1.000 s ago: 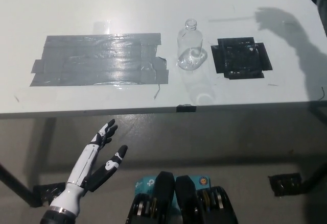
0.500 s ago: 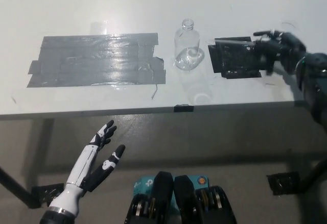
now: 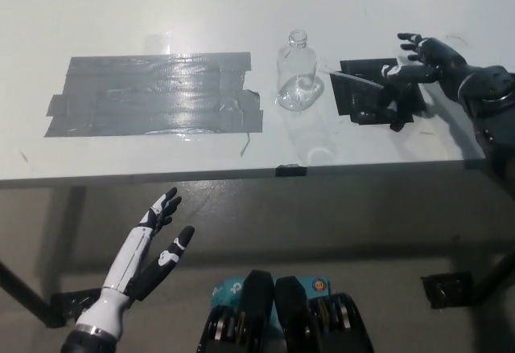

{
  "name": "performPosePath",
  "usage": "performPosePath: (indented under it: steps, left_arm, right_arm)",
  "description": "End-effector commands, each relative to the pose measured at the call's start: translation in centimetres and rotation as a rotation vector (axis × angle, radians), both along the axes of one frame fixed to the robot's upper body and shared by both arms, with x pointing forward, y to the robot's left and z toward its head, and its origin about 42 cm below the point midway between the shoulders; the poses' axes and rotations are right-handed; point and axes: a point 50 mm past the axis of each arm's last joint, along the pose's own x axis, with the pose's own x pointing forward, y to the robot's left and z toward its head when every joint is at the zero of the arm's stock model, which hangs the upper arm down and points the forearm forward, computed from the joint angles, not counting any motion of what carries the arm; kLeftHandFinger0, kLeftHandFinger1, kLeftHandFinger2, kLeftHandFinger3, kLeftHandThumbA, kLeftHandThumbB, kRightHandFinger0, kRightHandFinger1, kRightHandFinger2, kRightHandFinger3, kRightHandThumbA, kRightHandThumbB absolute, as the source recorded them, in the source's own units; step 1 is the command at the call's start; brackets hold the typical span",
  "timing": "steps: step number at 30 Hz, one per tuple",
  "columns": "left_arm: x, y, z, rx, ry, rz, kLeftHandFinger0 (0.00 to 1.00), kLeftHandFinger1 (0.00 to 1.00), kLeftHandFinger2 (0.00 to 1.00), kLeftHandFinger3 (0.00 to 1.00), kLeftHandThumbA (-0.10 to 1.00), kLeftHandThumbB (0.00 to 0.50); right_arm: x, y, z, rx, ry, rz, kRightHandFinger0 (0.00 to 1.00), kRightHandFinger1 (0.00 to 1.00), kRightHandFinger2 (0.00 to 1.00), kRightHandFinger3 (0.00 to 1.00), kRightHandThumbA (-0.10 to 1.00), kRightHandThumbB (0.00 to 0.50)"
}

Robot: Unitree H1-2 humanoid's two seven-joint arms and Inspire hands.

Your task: The robot grabs the black lid of the spray bottle on the desk and places it on the black area of the desk

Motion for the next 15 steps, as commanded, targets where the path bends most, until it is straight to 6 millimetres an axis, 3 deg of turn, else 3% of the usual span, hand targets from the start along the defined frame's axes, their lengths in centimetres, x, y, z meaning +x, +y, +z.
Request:
performPosePath:
  steps: [1,5,6,7,9,11,15]
  left_arm:
    - [0.9,0.1,1.6,0.016,-0.081,0.007,1.0,1.0,1.0,1.0,0.8,0.087]
    - [1.5,0.1,2.0,0.021,-0.09,0.002,1.0,1.0,1.0,1.0,0.79,0.087]
    - [2.0,0.0,2.4,0.025,-0.099,0.005,1.0,1.0,1.0,1.0,0.8,0.091]
    - [2.1,0.0,2.5,0.024,-0.1,0.007,1.0,1.0,1.0,1.0,0.8,0.091]
    - [2.8,0.1,3.1,0.024,-0.121,0.005,1.0,1.0,1.0,1.0,0.8,0.086]
    - [3.5,0.0,3.6,0.018,-0.139,-0.002,1.0,1.0,1.0,1.0,0.82,0.092]
    - [4.6,-0.4,4.9,0.028,-0.154,0.003,1.0,1.0,1.0,1.0,0.83,0.088]
  right_arm:
    - [1.5,0.1,7.7,-0.089,-0.284,0.02,1.0,1.0,1.0,1.0,0.78,0.5]
    - [1.6,-0.3,10.1,-0.05,-0.447,-0.029,1.0,1.0,1.0,1.0,0.8,0.5]
    - [1.5,-0.3,11.5,-0.065,-0.527,-0.05,1.0,1.0,1.0,1.0,0.89,0.484]
    - [1.5,-0.2,11.9,-0.066,-0.558,-0.056,1.0,1.0,1.0,1.0,0.91,0.485]
    - [1.2,0.5,13.4,-0.068,-0.672,-0.067,1.0,1.0,1.0,1.0,0.95,0.411]
    - [0.5,1.2,14.1,-0.064,-0.754,-0.045,1.0,1.0,1.0,1.0,0.98,0.396]
    - [-4.4,4.1,13.8,-0.01,-0.917,0.113,1.0,1.0,1.0,1.0,1.0,0.386]
